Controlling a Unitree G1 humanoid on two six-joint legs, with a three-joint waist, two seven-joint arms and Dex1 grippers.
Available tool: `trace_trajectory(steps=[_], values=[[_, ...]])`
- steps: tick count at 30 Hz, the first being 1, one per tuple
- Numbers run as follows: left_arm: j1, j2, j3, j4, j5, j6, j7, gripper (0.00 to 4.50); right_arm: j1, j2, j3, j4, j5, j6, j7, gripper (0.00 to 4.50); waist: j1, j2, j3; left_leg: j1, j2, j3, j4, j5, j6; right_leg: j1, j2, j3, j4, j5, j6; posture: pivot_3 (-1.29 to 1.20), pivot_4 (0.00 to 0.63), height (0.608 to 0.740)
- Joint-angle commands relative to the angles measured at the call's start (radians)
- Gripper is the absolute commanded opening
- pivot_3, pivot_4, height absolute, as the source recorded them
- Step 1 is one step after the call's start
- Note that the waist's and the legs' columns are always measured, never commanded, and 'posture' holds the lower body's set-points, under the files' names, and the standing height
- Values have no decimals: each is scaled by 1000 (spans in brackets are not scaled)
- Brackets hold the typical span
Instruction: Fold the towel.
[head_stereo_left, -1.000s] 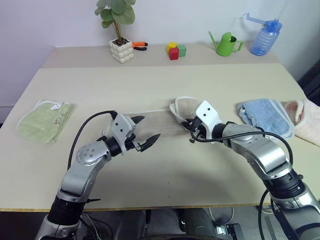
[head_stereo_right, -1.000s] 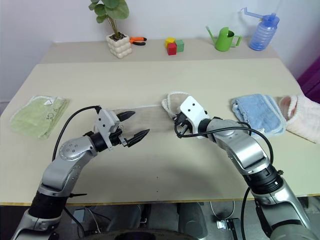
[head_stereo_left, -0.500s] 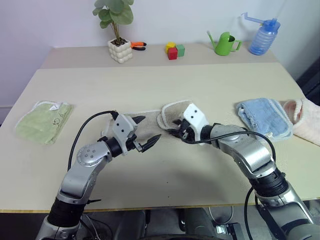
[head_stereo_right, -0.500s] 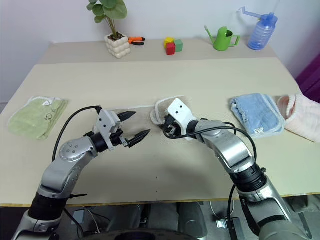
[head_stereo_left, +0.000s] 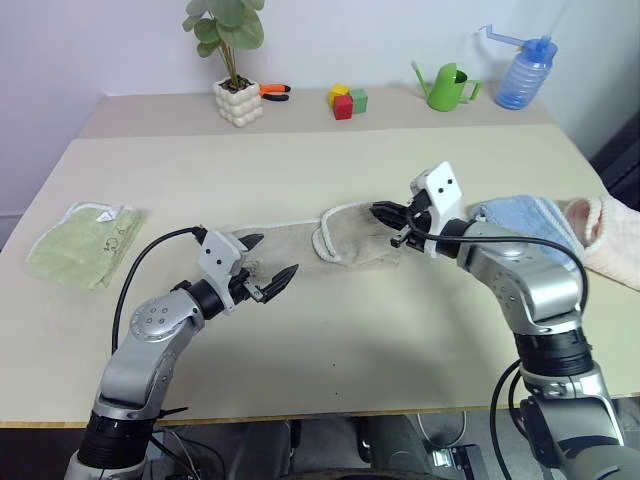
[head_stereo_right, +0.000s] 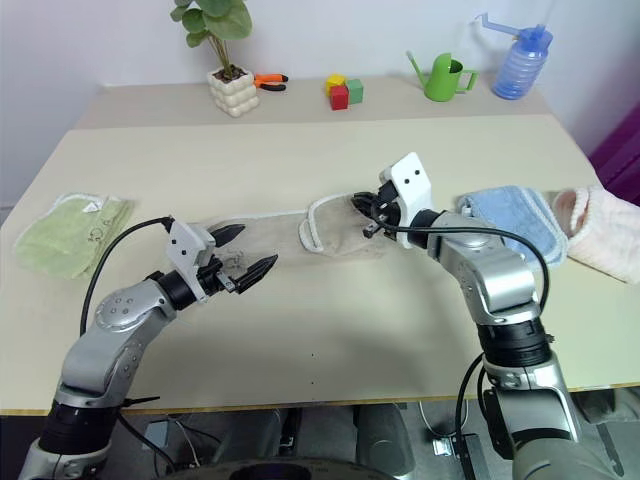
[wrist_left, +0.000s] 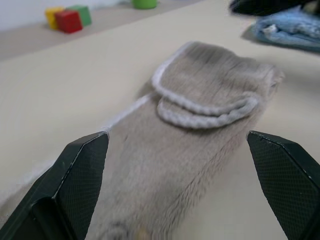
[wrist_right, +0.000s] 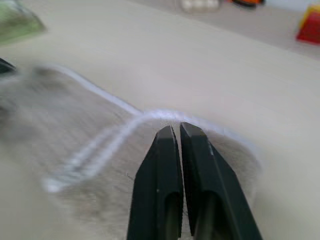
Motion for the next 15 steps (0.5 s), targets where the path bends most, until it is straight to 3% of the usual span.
trace_trajectory(steps=[1, 8, 13, 15], values=[[30, -13, 32, -44, -38, 18, 20, 4500, -22, 73, 64, 141, -85, -133, -16, 12, -1, 0, 0, 0, 0, 0, 0, 0, 0, 0, 0, 0, 0, 0, 0, 0, 150, 731], [109, -32, 63, -107, -74, 57, 75, 4500, 56, 101, 165, 250, -198, -278, 29, 12, 0, 0, 0, -1, 0, 0, 0, 0, -1, -1, -1, 0, 0, 0, 0, 0, 150, 731], [186, -41, 116, -174, -144, 141, 124, 4500, 37, 110, 96, 179, -154, -311, 48, 12, 0, 0, 0, 0, 0, 0, 0, 0, -1, 0, 0, 0, 1, 0, 0, 0, 150, 731], [225, -68, 168, -210, -236, 204, 159, 4500, 19, 93, 80, 125, -130, -315, 86, 543, 0, 0, 0, 0, 0, 0, 0, 0, -1, 0, 0, 0, 1, 0, 0, 0, 150, 731]])
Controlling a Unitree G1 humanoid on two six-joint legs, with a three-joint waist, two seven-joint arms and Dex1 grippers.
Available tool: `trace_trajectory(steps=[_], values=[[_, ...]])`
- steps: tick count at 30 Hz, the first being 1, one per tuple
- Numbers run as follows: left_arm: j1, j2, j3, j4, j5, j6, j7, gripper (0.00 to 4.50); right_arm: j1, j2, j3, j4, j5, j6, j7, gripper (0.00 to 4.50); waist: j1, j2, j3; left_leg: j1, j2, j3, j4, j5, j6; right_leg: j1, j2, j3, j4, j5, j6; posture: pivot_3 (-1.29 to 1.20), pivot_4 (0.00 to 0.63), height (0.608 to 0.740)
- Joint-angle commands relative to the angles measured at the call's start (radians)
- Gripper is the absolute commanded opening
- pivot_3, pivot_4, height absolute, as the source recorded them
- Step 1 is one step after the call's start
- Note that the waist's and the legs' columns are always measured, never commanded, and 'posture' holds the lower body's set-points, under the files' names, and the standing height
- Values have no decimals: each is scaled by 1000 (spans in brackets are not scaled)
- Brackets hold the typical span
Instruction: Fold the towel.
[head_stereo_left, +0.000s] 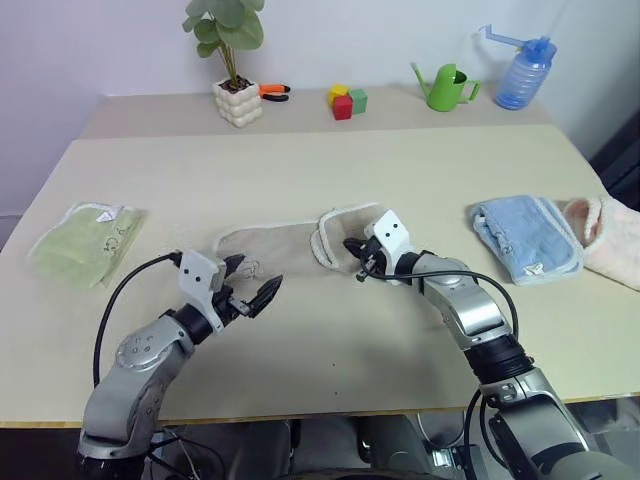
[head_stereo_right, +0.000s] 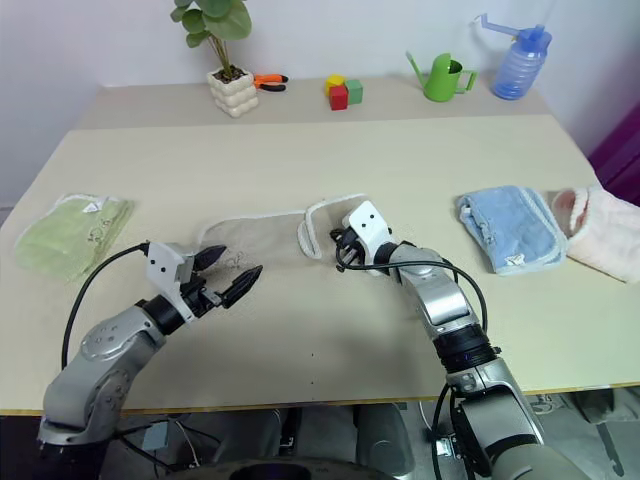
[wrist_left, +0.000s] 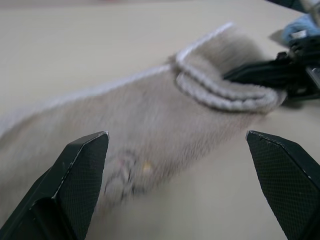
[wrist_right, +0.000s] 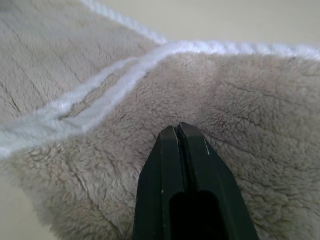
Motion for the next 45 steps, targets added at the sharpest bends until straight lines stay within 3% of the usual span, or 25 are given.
trace_trajectory(steps=[1, 8, 9, 12, 17, 26, 30, 35, 38, 45], values=[[56, -45, 103, -94, -171, 109, 69, 4500, -38, -27, -42, -129, 38, -37, 67, 861, 0, 0, 0, 0, 0, 0, 0, 0, 0, 0, 0, 0, 0, 0, 0, 0, 150, 731], [128, -145, 209, -155, -504, 305, 301, 4500, -68, -100, 2, -246, -15, -130, 169, 4320, 3, 0, 0, 0, 0, -1, 0, 0, 0, 1, 0, 0, 0, 0, 0, 0, 150, 731], [118, -185, 226, -141, -573, 319, 395, 4500, -63, -106, 10, -267, -15, -145, 188, 4472, 2, -1, 0, 0, 0, -1, 0, 0, 0, 1, 0, 0, 0, 0, 0, 0, 150, 731], [78, -269, 267, -88, -703, 320, 609, 4500, -47, -113, 25, -300, -17, -175, 218, 4472, 4, -1, 0, 0, 0, -1, 1, 0, 0, 1, 0, 0, 0, 0, 0, 0, 150, 731], [-11, -317, 304, 6, -805, 263, 790, 4500, -27, -106, 39, -292, -44, -204, 222, 4472, 5, -1, -1, 1, 0, -1, 1, 1, -1, 1, 0, 0, 0, 0, 0, 0, 150, 731], [-197, -332, 304, 169, -871, 179, 919, 4500, 1, -90, 55, -303, -75, -220, 200, 4472, 6, -1, -1, 1, -1, -1, 0, 2, -4, 1, 0, 0, 0, 0, 0, 0, 150, 731], [-207, -318, 294, 174, -878, 165, 908, 2691, 20, -89, 53, -331, -79, -208, 187, 4500, 6, -1, -1, 1, -1, -1, 0, 2, -4, 2, 0, 0, 0, 0, 0, 0, 150, 731], [-214, -305, 299, 170, -883, 140, 891, 62, 35, -89, 50, -356, -81, -196, 178, 4500, 5, -2, -1, 1, -1, -1, 0, 2, -4, 1, 0, 0, 0, 0, 0, 0, 150, 731], [-232, -269, 321, 147, -871, 109, 856, 19, 42, -92, 48, -370, -80, -187, 174, 4500, 5, -2, 0, 1, -1, -1, 0, 2, -4, 1, 0, 0, 0, 0, 0, 0, 150, 731], [-285, -53, 426, 147, -827, 41, 705, 19, 49, -109, 23, -375, -74, -168, 169, 4500, 3, -2, 0, 1, -1, -1, 0, 2, -4, 1, 1, 0, 0, 0, -1, 0, 150, 731]])
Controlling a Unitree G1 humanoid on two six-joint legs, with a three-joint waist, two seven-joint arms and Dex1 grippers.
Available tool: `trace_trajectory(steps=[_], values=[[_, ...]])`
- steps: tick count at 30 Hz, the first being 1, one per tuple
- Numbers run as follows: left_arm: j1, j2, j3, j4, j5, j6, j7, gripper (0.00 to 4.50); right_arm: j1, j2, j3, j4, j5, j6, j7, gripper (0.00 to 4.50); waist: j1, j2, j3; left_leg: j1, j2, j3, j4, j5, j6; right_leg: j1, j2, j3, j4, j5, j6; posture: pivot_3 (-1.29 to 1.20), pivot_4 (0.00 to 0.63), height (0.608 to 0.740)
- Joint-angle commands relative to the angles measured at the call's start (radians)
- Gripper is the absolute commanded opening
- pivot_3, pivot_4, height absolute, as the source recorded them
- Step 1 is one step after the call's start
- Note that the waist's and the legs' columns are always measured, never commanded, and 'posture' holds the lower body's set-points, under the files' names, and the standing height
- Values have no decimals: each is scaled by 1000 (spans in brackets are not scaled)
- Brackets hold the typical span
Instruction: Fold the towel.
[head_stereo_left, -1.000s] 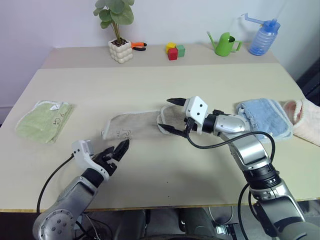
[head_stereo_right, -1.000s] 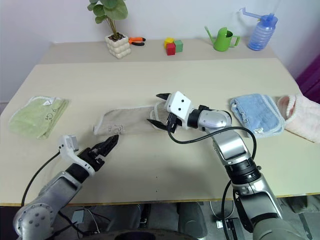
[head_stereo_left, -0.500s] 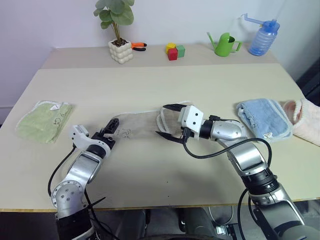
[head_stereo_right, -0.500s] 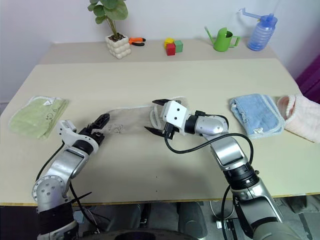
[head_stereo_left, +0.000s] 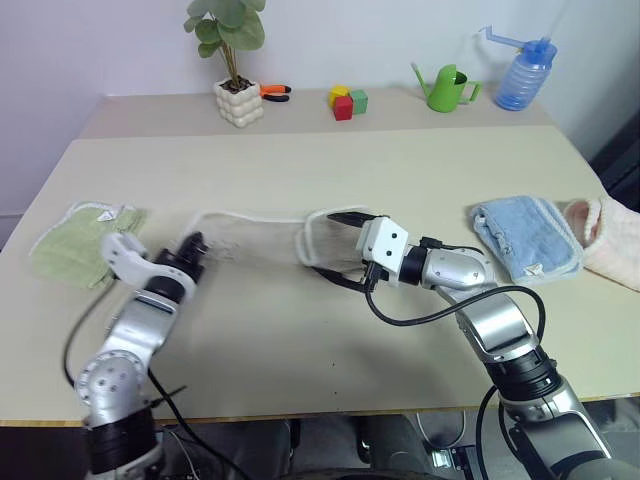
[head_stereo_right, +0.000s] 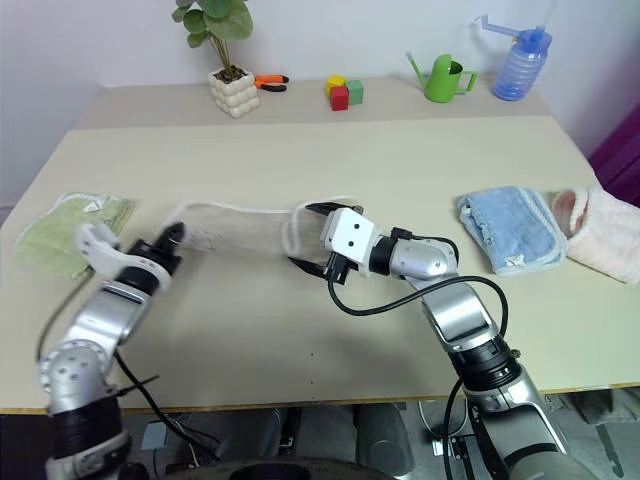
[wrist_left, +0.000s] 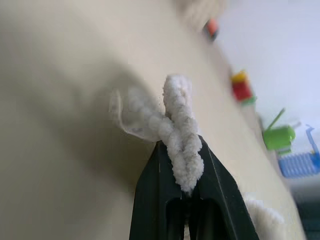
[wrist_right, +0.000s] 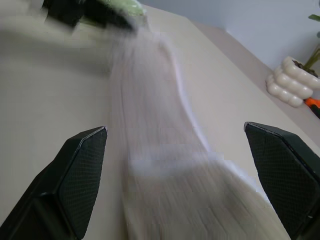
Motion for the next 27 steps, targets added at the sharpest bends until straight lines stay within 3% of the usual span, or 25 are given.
trace_trajectory(steps=[1, 7, 11, 17, 24, 27], values=[[-20, 80, 61, -29, 11, -32, -87, 19, -2, -10, -33, -32, 9, -5, -6, 4500, 1, 0, 0, 0, 0, 0, 0, 0, 0, 0, 0, 0, 0, 0, 0, 0, 150, 731], [-32, 216, -82, -112, 89, 33, -301, 19, -8, -9, -42, -4, 0, -8, -20, 4500, 4, 0, 0, -1, 0, 0, 0, 0, 1, 0, 0, 0, -1, 0, 0, 0, 150, 731], [-62, 265, -293, -191, 208, 94, -407, 19, 3, -17, -42, 12, -11, -17, -31, 4500, 2, 0, 0, -1, -1, 0, 0, 0, 1, 0, 0, 0, -1, 0, 0, 0, 150, 731], [-135, 225, -553, -139, 430, 158, -412, 19, 22, -22, -42, 8, -20, -19, -44, 4500, -2, 0, 0, 0, 0, 0, -1, -1, 1, 0, 0, 0, 0, 0, 0, 0, 150, 731], [-158, 127, -587, -115, 484, 198, -429, 19, 45, -23, -45, -9, -26, -14, -59, 4500, 0, -1, 0, -1, 0, 0, -1, 0, 1, 0, 0, 0, -1, 0, 0, 0, 150, 731], [-155, 107, -552, -125, 460, 215, -447, 915, 48, -22, -44, -7, -32, -17, -62, 4500, 0, -1, 0, -1, 0, 0, -1, 0, 1, 0, 0, 0, -1, 0, 0, 0, 150, 731]])
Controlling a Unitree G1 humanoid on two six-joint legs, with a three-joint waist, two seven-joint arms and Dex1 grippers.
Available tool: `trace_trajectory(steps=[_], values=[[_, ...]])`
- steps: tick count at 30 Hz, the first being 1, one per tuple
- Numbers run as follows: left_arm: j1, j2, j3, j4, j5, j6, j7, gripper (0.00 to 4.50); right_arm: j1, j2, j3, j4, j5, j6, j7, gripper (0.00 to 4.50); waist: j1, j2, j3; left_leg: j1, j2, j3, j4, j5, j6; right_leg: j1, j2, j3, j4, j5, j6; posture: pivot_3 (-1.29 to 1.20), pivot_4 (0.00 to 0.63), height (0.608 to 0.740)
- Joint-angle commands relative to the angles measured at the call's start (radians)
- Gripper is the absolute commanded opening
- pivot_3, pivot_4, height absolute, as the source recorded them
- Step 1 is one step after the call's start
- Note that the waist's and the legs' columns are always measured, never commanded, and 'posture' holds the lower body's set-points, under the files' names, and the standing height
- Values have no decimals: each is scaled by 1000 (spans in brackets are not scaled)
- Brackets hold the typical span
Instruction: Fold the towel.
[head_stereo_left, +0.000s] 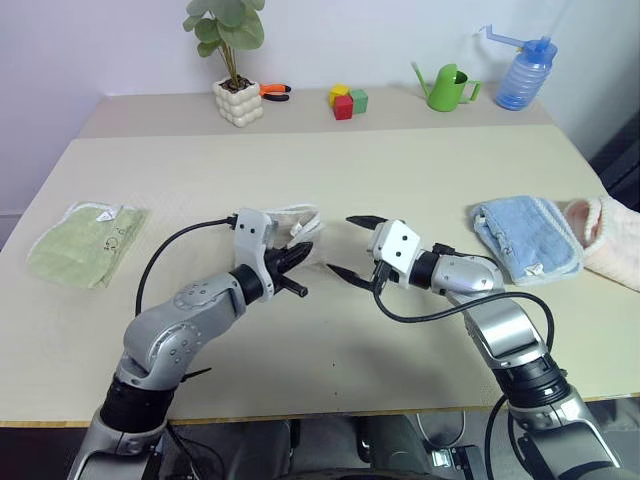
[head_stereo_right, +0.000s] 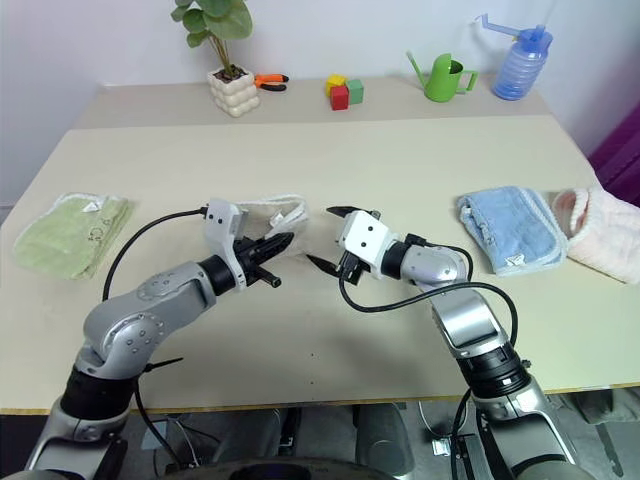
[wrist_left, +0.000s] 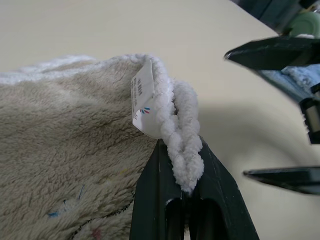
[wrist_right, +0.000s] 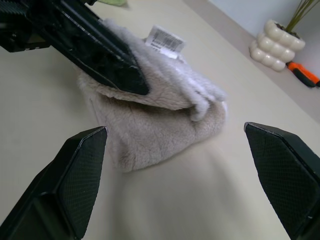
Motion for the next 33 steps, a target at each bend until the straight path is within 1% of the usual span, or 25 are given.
trace_trajectory(steps=[1, 3, 5, 6, 7, 8, 9, 10, 11, 12, 14, 15, 16, 20, 24, 26, 30, 33], values=[[-13, -16, 58, -37, -33, 14, -24, 1386, -3, 0, -18, -35, -2, -16, -9, 4500, 0, 0, 0, 0, 0, 0, 0, 0, 0, 0, 0, 0, 0, 0, 0, 0, 150, 731], [-6, -24, 95, -55, -64, 23, -28, 2407, -4, 0, -19, -33, -3, -16, -11, 4500, 0, 0, 0, 0, 0, 0, 0, 0, 0, 0, 0, 0, 0, 0, 0, 0, 150, 731], [25, -22, 167, -89, -138, 24, -44, 3335, -8, -6, -19, -19, -22, -6, -19, 4500, -1, 0, 0, 0, 0, 0, 0, 0, 0, 0, 0, 0, 0, 0, 0, 0, 150, 731], [42, -15, 198, -102, -164, 28, -49, 3335, -11, -9, -19, -10, -31, -4, -24, 4500, -2, 0, 0, 0, 0, 0, 0, 0, 0, 0, 0, 0, 0, 0, 0, 0, 150, 731], [62, -11, 242, -112, -189, 16, -56, 3379, -20, -8, -27, 11, -45, 4, -43, 4245, -1, 0, 0, 0, 0, 0, 0, 0, 0, 0, 0, 0, 0, 0, 0, 0, 150, 731], [75, -10, 282, -114, -188, -5, -50, 3206, -31, -3, -38, 27, -48, 12, -58, 3951, -2, 0, 0, 0, 0, 0, 0, 0, 0, 0, 0, 0, 0, 0, 0, 0, 150, 731], [82, -9, 308, -114, -184, -20, -45, 2856, -39, 1, -45, 39, -50, 17, -69, 3663, -1, 0, 0, 0, 0, 0, 0, 0, 0, 0, 0, 0, 0, 0, 0, 0, 150, 731], [84, -10, 330, -103, -168, -32, -27, 2513, -49, 8, -54, 45, -43, 28, -77, 3188, 0, 0, 0, 0, 0, 0, 0, 0, 0, 0, 0, 0, 0, 0, 0, 0, 150, 731], [84, -11, 340, -95, -155, -36, -13, 1931, -55, 12, -59, 49, -37, 34, -80, 2618, 2, 0, 0, 0, 0, 0, 0, 0, 0, 0, 0, 0, 0, 0, 0, 0, 150, 731], [84, -3, 341, -89, -130, -44, -12, 1461, -62, 19, -64, 53, -32, 39, -87, 2102, 4, 0, 0, 0, 0, 0, 0, 0, 0, 0, 0, 0, 0, 0, 0, 0, 150, 731], [76, 44, 285, -57, 25, -83, -4, 407, -98, 67, -87, 61, -1, 63, -119, 1053, 2, 0, 0, 0, 0, 0, 0, 0, 0, 0, 0, 0, 0, 0, 0, 0, 150, 731], [70, 55, 259, -37, 88, -102, 2, 0, -114, 97, -98, 57, 21, 82, -130, 576, 1, 0, 0, 0, 0, 0, 0, 0, 0, 0, 0, 0, 0, 0, 0, 0, 150, 731], [65, 58, 242, -22, 127, -116, 6, 0, -125, 117, -106, 55, 36, 97, -136, 59, 1, 0, 0, 0, 0, 0, 0, 0, -1, 0, 0, 0, 0, 0, 0, 0, 150, 731], [48, 11, 193, 42, 242, -177, 21, 0, -161, 197, -74, 39, 73, 147, -135, 59, 1, 0, 0, 0, 0, 0, 0, 0, -1, 0, 0, 0, 0, 0, 0, 0, 150, 731], [22, -33, 145, 114, 329, -205, 21, 0, -176, 279, -45, 86, 96, 208, -146, 59, 0, 0, 0, 0, 0, 0, 0, 0, -1, -1, 0, 0, 0, 0, 0, 0, 150, 731], [17, -59, 144, 157, 355, -205, 28, 0, -168, 297, -5, 127, 75, 211, -141, 59, 0, 0, 0, 0, 0, 0, 0, 0, -1, -1, 0, 0, 0, 0, 0, 0, 150, 731], [36, -74, 102, 221, 422, -216, 0, 0, -155, 308, 86, 279, -22, 137, -168, 59, -2, 0, 0, 0, 0, 0, 0, 0, -1, -1, 0, 0, 1, 0, 0, 0, 150, 731], [40, -86, 82, 257, 470, -234, -9, 0, -162, 320, 98, 361, -58, 128, -198, 59, -1, 0, 0, -1, 0, 0, 0, 0, -1, -2, 0, 0, 1, 0, 0, 0, 150, 731]])
